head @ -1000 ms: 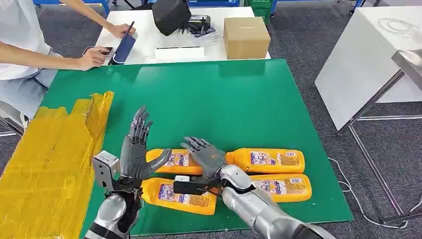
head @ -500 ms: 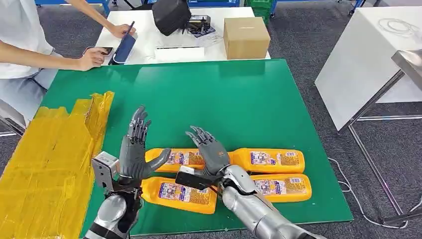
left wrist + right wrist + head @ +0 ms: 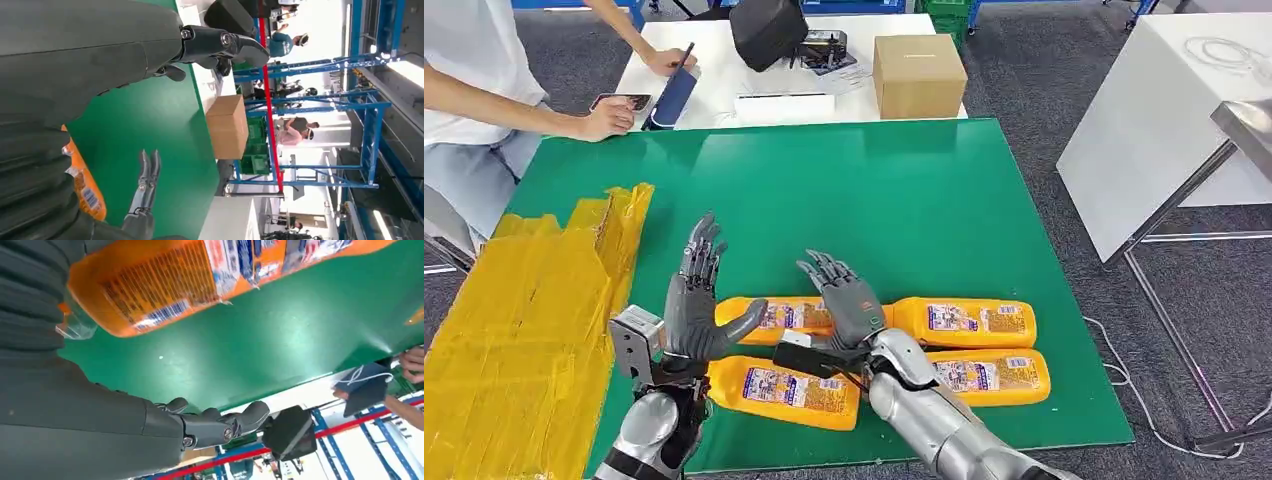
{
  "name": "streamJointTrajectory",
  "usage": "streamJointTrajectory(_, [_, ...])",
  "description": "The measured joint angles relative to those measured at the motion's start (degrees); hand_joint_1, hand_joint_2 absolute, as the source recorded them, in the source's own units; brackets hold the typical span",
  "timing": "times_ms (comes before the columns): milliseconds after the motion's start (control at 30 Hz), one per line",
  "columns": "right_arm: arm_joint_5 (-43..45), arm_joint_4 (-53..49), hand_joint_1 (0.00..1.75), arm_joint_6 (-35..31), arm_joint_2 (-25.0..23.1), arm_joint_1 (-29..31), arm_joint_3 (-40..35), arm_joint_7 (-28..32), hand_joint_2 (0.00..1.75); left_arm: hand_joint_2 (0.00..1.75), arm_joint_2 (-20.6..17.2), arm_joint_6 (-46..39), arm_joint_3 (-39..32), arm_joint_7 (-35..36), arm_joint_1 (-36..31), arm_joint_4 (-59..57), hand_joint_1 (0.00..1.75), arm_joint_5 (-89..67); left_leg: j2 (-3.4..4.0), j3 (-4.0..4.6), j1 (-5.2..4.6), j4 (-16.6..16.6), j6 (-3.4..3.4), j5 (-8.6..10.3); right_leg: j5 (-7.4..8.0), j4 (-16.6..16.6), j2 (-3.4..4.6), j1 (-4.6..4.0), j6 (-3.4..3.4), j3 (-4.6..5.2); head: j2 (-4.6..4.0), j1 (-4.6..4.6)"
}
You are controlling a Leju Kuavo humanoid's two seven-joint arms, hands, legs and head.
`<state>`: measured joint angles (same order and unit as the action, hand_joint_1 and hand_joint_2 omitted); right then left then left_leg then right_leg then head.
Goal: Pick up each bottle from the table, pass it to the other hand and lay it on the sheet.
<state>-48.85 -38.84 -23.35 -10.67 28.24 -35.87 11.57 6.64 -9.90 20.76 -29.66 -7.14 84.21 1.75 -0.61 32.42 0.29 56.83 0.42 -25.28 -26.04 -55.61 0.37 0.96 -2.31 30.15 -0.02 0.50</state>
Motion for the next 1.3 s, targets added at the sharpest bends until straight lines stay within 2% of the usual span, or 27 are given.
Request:
streamJointTrajectory(133, [-3.65,0.44,0.0,5.79,-0.02,1.36,-0.89,-4.49,1.75,1.75,0.02,0.09,0.0,0.2,-0.02,0.0,0.0,-0.17,0.01,0.0,0.0,0.0,0.0,0.0,0.0,0.0,0.0,0.0,0.0,0.0,0.0,0.02])
streamJointTrajectory(367, [-5.91,2.8,0.0,9.39,-0.44,3.57,-2.58,-6.74,1.75,1.75,0.07,0.33,0.0,0.46,-0.06,0.0,0.0,-0.22,0.0,0.0,0.0,0.0,0.0,0.0,0.0,0.0,0.0,0.0,0.0,0.01,0.0,0.02])
streamJointTrajectory(467, [-8.18,5.05,0.0,14.46,-0.68,5.03,-4.24,-8.69,1.75,1.75,0.26,0.79,-0.02,0.61,-0.23,-0.02,0.0,-0.22,0.0,0.01,0.0,0.0,0.0,0.0,0.0,0.0,0.0,0.0,0.0,0.01,0.0,0.0])
streamJointTrajectory(500, [-8.77,5.91,0.1,15.95,-0.83,5.54,-4.83,-9.19,1.75,1.75,0.39,0.85,0.0,0.61,-0.38,-0.11,0.0,-0.22,0.0,0.01,0.0,0.0,0.0,0.0,0.0,0.0,0.0,0.0,0.0,0.01,0.0,0.0])
streamJointTrajectory(533, [-9.12,6.71,0.35,17.15,-0.96,6.12,-5.31,-9.61,1.75,1.75,0.48,0.9,0.0,0.61,-0.55,-0.22,0.0,-0.22,0.01,0.0,0.0,0.0,0.0,0.0,0.0,0.0,0.0,0.0,0.0,0.01,0.0,0.02])
streamJointTrajectory(567, [-9.38,7.52,1.17,18.22,-1.2,6.85,-5.82,-9.89,1.75,1.75,0.55,0.96,0.0,0.61,-0.79,-0.37,0.0,-0.22,0.03,0.0,0.0,0.0,0.0,0.0,0.0,0.0,0.0,0.0,0.0,0.02,0.0,0.0])
streamJointTrajectory(633, [-9.69,9.4,1.54,19.44,-1.62,8.21,-6.8,-10.33,1.75,1.75,0.83,1.03,0.0,0.61,-1.26,-0.79,0.0,-0.22,0.0,-0.04,0.0,0.0,0.0,0.0,0.0,0.0,0.0,0.0,0.0,-0.01,0.0,0.02])
streamJointTrajectory(700, [-9.82,10.29,1.66,19.51,-1.81,8.66,-7.26,-10.56,1.75,1.75,0.98,1.05,0.0,0.63,-1.34,-1.05,0.0,-0.22,0.0,-0.05,0.0,0.0,0.0,0.0,0.0,0.0,0.0,0.0,0.0,-0.02,0.0,0.0])
streamJointTrajectory(800, [-9.84,11.04,1.75,18.89,-2.03,9.15,-7.67,-10.74,1.75,1.75,1.01,1.05,0.0,0.61,-1.39,-1.14,0.0,-0.22,0.01,-0.05,0.0,0.0,0.0,0.0,0.0,0.0,0.01,0.0,0.0,-0.02,0.0,0.02])
streamJointTrajectory(1133, [-8.38,11.91,1.75,12.65,-2.1,9.28,-7.74,-10.76,1.75,1.75,1.03,1.03,-0.02,0.63,-1.21,-1.14,0.0,-0.22,0.0,-0.03,0.0,0.0,0.0,0.0,0.0,0.0,0.0,0.0,0.0,-0.01,0.0,0.02])
streamJointTrajectory(1167, [-7.49,11.89,1.75,10.69,-2.1,8.97,-7.56,-10.57,1.75,1.75,1.03,0.98,-0.02,0.61,-1.14,-1.09,0.0,-0.22,-0.01,-0.03,0.0,0.0,0.0,0.0,0.0,-0.01,0.0,0.0,0.0,-0.02,0.0,0.0])
streamJointTrajectory(1300, [-0.72,8.45,1.75,-4.33,-2.08,5.76,-3.58,-6.61,1.75,1.75,0.96,0.15,-0.07,0.52,0.04,0.02,0.0,-0.81,-0.01,0.0,0.0,0.0,0.0,0.0,0.0,-0.01,0.0,0.0,0.0,0.02,0.0,0.02])
